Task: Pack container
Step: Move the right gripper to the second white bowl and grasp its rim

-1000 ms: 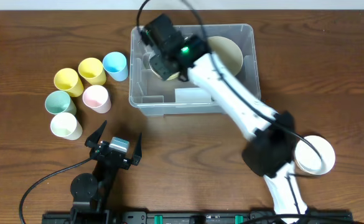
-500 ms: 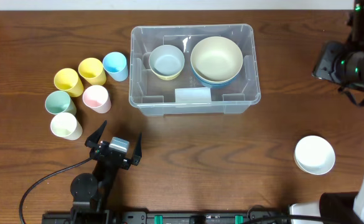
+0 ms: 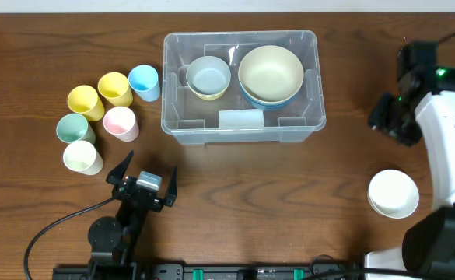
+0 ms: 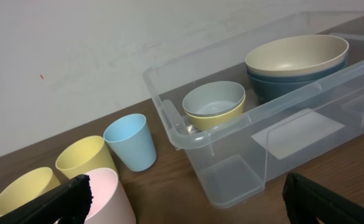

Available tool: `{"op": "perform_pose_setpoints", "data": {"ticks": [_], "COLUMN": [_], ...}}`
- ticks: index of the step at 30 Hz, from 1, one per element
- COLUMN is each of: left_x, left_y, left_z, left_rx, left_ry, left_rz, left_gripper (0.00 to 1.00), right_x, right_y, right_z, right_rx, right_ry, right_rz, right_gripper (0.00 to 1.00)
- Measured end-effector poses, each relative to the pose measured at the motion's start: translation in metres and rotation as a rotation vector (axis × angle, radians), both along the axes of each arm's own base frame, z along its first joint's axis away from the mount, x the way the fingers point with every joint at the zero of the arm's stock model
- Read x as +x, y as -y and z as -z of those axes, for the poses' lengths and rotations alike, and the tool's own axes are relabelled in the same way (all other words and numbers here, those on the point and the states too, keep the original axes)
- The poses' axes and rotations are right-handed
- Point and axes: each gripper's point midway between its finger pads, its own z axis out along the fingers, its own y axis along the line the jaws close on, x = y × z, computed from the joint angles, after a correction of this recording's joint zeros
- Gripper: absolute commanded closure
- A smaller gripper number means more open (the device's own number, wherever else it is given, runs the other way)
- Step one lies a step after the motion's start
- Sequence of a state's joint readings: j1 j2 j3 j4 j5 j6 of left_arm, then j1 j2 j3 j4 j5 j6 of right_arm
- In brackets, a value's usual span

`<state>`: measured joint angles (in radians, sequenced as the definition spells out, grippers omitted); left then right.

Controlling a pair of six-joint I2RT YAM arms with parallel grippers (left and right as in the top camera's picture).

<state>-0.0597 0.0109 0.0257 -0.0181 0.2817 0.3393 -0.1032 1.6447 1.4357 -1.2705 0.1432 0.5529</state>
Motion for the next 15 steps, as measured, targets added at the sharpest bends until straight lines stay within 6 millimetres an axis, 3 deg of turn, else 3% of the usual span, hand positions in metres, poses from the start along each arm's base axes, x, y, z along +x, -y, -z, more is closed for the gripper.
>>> {"op": "perform_pose_setpoints", "data": {"ticks": [6, 15], "left_x": [0.000, 0.000], "left_y": [0.000, 0.000], "left_z": [0.000, 0.000], "left_rx": [0.000, 0.000], "left_ry": [0.000, 0.000], "left_rz": [0.000, 0.000], "left_gripper": [0.02, 0.02], "right_x": [-0.035, -0.065], "right_y": [0.009, 0.022], "right_z": [0.047, 0.073], "right_rx": [0.030, 0.040], "right_ry": [-0.112, -0.182], "right_rz": [0.094, 0.247], "right_gripper": [0.51, 0.52]}}
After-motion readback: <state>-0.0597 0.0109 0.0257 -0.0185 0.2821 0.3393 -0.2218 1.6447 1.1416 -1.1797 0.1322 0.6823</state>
